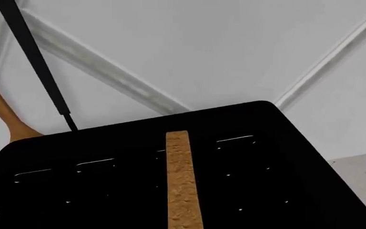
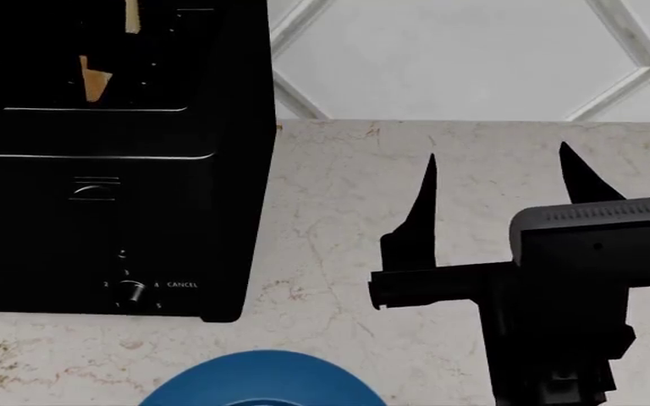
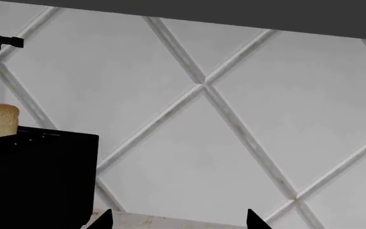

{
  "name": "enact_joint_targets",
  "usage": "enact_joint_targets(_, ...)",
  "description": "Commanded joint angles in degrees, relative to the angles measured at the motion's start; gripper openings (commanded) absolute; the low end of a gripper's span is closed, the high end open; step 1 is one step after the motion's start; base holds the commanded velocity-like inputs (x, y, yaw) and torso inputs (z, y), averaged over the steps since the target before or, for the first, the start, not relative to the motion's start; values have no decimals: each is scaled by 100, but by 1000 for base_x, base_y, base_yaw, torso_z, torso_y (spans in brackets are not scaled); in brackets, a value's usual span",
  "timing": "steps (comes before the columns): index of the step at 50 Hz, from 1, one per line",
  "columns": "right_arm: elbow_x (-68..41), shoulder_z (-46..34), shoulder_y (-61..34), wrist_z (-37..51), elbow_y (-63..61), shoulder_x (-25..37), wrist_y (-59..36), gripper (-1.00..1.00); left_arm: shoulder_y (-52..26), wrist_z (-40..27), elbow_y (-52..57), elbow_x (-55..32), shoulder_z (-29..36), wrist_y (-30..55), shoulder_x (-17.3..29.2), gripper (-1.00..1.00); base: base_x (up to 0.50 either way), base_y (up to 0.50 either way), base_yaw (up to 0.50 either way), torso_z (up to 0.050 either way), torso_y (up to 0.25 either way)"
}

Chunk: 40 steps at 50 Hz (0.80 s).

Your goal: Place the toasted item on a plate.

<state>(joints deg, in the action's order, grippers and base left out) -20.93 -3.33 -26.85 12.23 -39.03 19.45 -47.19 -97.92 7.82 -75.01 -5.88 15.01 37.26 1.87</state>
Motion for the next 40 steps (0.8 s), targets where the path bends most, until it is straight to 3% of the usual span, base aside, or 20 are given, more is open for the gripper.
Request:
enact_joint_targets(1,-1,-36,-6,2,111,-12,85,100,-882,-116,1261,-896,59,-127,-29,-100,0,0,0,0,0)
enact_joint_targets(10,-24,-4,53,20,95,-7,140,100,-876,-265,2149,-1060,51,343,69,-100,-1,0,-1,2,6)
enact_joint_targets(22,-50,11,123,44,81,-2,197,100,-1284,-212,1680,-1085,138,33,-3,-100,0,0,-2,2,3)
enact_joint_targets(27,-46,16,180,49,89,14,241,100,-1184,-365,2109,-1221,49,213,67,-100,0,0,0,0,0)
enact_joint_targets(40,-98,20,212,78,76,-22,294,100,435,-1123,5905,-1993,-322,2446,527,-100,-2,0,0,2,6)
